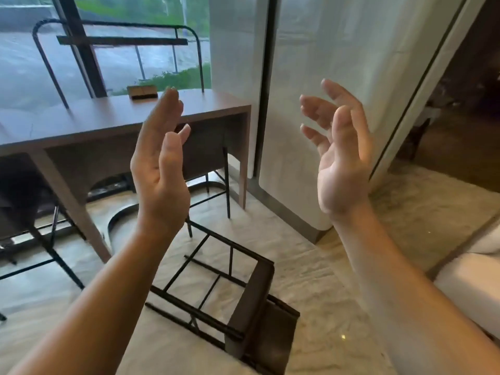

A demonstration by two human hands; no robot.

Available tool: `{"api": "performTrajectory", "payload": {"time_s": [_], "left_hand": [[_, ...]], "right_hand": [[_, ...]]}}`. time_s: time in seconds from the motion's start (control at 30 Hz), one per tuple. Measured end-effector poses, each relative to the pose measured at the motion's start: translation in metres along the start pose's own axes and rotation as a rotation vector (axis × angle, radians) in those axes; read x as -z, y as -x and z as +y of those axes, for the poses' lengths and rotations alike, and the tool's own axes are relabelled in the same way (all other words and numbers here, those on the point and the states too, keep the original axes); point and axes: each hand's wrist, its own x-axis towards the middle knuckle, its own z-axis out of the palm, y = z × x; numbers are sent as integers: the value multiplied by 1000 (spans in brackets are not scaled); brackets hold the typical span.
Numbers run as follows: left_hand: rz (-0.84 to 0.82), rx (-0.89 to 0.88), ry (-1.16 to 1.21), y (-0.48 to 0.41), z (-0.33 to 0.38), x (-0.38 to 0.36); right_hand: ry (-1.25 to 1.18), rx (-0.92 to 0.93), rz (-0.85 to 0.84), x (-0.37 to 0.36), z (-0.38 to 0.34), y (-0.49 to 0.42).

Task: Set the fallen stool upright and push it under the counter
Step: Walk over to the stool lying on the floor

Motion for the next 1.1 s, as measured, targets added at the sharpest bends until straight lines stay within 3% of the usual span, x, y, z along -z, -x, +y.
{"api": "performTrajectory", "payload": {"time_s": [0.7, 1.1], "left_hand": [[287, 111, -378, 18, -141, -82], [575, 173, -664, 74, -189, -259]], "right_hand": [[-205, -210, -380, 16, 220, -80], [-458, -309, -752, 108, 343, -123]]}}
